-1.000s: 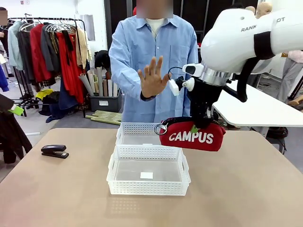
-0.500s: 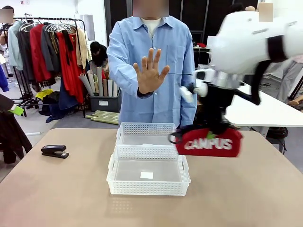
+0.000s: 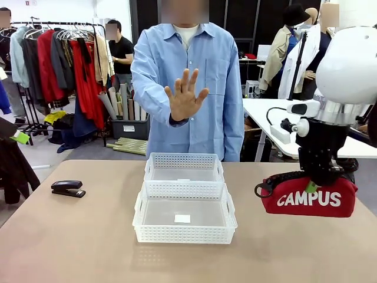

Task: Distribute items into two baskets.
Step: Move the picked Pencil pouch towards the Organizing basket indicated by the person, stopping as directed, then place the picked Pencil pouch into the Organizing basket as instructed by the person.

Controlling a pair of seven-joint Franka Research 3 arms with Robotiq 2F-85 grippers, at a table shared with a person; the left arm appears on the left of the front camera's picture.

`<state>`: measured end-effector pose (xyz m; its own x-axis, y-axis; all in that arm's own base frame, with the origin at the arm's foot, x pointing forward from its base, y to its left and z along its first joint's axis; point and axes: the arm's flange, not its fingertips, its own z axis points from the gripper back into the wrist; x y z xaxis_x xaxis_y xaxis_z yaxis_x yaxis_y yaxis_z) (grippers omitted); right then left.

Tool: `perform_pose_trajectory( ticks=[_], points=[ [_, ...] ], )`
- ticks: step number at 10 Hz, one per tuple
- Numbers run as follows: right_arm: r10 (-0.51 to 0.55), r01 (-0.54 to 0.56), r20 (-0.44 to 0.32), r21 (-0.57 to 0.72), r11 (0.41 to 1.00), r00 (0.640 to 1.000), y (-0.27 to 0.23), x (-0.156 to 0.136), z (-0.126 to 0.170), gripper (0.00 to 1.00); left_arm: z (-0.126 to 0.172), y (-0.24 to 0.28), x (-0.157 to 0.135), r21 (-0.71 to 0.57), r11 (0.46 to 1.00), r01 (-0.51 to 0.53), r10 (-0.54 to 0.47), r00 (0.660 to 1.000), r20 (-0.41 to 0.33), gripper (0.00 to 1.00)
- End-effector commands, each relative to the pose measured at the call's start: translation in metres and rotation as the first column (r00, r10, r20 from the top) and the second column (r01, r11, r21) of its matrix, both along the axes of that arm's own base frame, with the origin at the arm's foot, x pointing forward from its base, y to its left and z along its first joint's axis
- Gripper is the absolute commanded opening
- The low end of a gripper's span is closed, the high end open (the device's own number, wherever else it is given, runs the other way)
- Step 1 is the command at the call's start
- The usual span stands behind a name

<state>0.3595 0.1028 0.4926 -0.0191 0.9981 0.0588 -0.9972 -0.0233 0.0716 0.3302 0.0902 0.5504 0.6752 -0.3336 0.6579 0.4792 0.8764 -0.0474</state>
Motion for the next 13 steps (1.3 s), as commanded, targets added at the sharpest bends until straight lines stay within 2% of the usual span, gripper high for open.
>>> perform_pose_trajectory(
  ticks=[1,13],
  points=[
    [0.008,-0.008,0.004,-0.004,1.000,1.000,0.0035,-0.0016,0.0042,0.00,-0.0003,0.0008,0.0001,0.003,1.000,-0.001,0.001,1.000,-0.001,1.00],
    [0.008,-0.008,0.004,-0.004,1.000,1.000,0.0035,-0.0016,0.0042,0.00,-0.0003,0.0008,0.0001,0.003,1.000,-0.001,0.001,1.000,-0.001,1.00]
  ],
)
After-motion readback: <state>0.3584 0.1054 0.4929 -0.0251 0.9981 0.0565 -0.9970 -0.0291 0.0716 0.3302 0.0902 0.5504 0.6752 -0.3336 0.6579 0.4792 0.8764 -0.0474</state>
